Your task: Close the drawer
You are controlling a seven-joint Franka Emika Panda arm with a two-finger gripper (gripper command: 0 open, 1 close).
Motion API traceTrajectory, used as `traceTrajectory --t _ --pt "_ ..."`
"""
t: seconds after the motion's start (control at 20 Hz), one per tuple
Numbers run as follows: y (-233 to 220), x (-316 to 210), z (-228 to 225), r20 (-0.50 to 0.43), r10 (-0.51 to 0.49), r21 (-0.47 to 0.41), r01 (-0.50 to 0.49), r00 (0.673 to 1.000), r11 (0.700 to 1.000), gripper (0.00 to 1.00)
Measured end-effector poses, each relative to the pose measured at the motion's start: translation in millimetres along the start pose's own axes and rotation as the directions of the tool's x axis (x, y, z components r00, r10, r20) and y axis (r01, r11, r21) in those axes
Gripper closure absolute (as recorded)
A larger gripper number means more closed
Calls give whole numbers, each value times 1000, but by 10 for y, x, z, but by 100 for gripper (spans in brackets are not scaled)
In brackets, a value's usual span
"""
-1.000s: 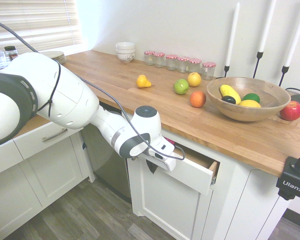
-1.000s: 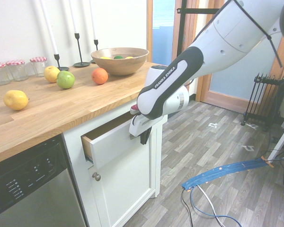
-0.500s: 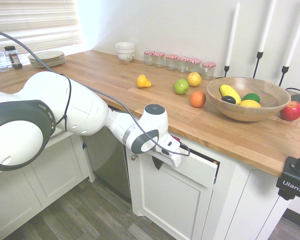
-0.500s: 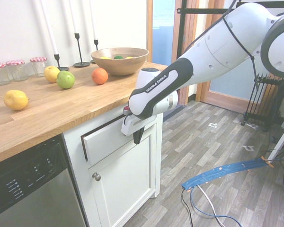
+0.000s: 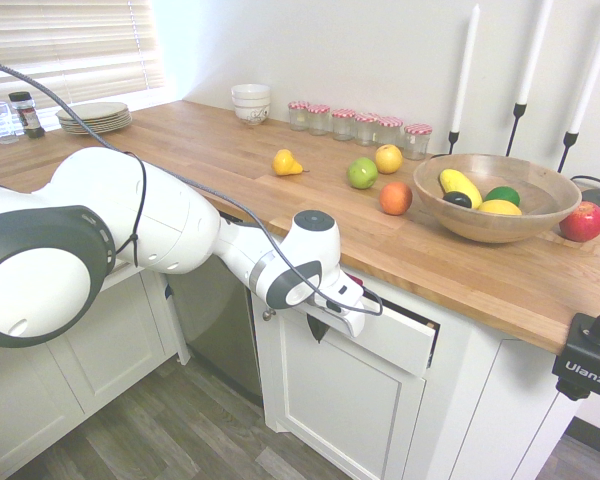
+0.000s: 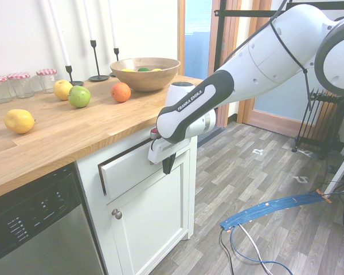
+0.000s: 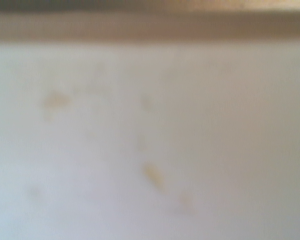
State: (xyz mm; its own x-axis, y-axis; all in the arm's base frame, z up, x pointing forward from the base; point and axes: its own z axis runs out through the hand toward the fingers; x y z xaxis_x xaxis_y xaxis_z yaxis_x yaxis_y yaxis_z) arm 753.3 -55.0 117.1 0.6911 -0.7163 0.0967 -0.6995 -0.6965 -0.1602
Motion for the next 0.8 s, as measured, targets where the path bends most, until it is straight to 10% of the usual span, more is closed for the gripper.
traceTrajectory --t 0.7,0.75,0.8 --pt "810 -662 -743 106 5 -98 5 994 995 100" --pt "890 -721 -801 107 8 -99 3 994 995 0" --pt "965 -785 -867 107 12 -99 -1 994 995 0"
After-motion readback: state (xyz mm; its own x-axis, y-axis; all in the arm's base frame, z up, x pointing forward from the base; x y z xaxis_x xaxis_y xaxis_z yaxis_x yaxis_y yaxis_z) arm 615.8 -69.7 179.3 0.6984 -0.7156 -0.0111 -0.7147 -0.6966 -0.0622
